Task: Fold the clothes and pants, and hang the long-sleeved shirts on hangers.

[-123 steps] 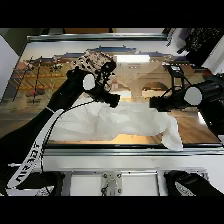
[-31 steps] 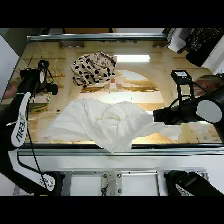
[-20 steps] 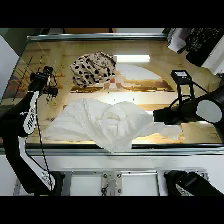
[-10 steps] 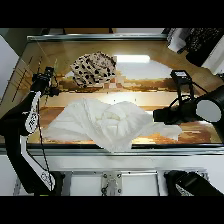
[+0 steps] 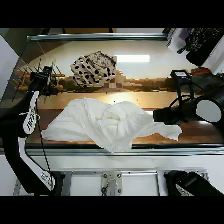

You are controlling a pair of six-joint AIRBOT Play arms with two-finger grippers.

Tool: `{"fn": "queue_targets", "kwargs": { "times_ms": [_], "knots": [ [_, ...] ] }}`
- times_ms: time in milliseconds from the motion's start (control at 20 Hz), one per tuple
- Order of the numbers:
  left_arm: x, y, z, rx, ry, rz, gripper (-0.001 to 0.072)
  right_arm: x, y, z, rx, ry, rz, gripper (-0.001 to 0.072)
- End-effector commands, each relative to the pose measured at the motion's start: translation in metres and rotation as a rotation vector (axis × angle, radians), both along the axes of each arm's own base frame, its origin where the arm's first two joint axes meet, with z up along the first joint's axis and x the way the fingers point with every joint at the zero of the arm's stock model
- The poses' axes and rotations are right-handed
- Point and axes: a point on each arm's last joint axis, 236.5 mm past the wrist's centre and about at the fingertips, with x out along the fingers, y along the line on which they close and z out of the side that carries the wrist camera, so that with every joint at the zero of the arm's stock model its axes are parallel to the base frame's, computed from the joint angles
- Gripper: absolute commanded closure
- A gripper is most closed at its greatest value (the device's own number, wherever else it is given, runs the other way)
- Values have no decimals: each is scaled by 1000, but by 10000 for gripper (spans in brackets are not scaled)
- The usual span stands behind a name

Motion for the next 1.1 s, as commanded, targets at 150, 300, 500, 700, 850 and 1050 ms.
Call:
{"fn": "queue_targets", "kwargs": {
  "times_ms": [150, 300, 500, 700, 850, 1050],
  "knots": [
    [0, -20, 98, 34, -108, -76, 698, 0, 0, 0, 0, 1, 1, 697],
    [-3, -42, 134, 40, -152, -123, 698, 0, 0, 0, 0, 1, 1, 697],
    [-23, -75, 172, 48, -133, -221, 698, 0, 0, 0, 0, 1, 1, 697],
    [-91, -184, 190, -316, 39, -752, 699, 0, 0, 0, 0, 1, 1, 697],
    [-168, -248, 227, -636, 110, -1209, 698, 0, 0, 0, 0, 1, 1, 697],
    [-180, -229, 233, -637, 134, -1192, 698, 0, 0, 0, 0, 1, 1, 697]
  ]
}}
